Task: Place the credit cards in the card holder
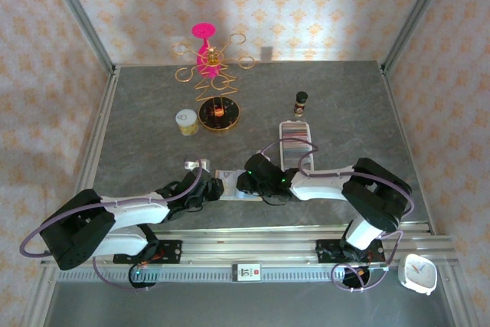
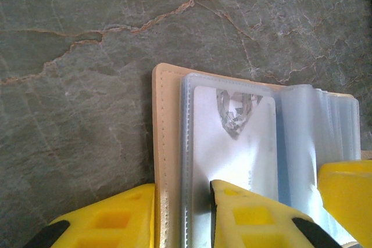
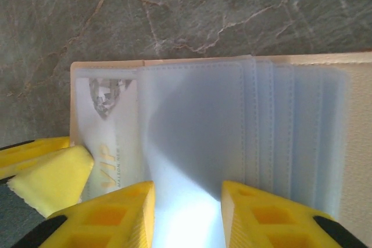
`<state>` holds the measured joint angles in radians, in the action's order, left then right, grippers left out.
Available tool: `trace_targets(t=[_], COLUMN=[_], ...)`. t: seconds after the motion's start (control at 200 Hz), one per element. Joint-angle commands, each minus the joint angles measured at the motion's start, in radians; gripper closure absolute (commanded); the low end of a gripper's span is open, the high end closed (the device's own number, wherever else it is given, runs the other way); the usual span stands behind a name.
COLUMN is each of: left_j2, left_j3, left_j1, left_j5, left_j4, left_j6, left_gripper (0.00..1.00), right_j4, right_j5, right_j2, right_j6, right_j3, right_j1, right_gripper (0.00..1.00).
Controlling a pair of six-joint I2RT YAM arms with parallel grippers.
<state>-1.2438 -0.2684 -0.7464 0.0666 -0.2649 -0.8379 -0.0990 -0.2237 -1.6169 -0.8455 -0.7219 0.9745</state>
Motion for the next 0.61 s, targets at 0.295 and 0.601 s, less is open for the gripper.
trace_targets(t=[0.295, 0.601], left_j2=[-0.015, 0.001], left_j3=[0.037, 0.049], left_j1=[-0.003, -0.003], left_j5=[0.006, -0.001], left_j4=[0.051, 0.043], left_j6=[-0.015, -0.023], left_gripper=[0.73, 0.73], right_j4=[-0.142, -0.221], right_j5=[-0.058, -0.085], right_j2=[-0.049, -0.045], right_j6=[-0.055, -0.081], right_j3=[-0.031, -0.034], right_j1=[0.006, 0.006], right_gripper=[0.65, 0.66])
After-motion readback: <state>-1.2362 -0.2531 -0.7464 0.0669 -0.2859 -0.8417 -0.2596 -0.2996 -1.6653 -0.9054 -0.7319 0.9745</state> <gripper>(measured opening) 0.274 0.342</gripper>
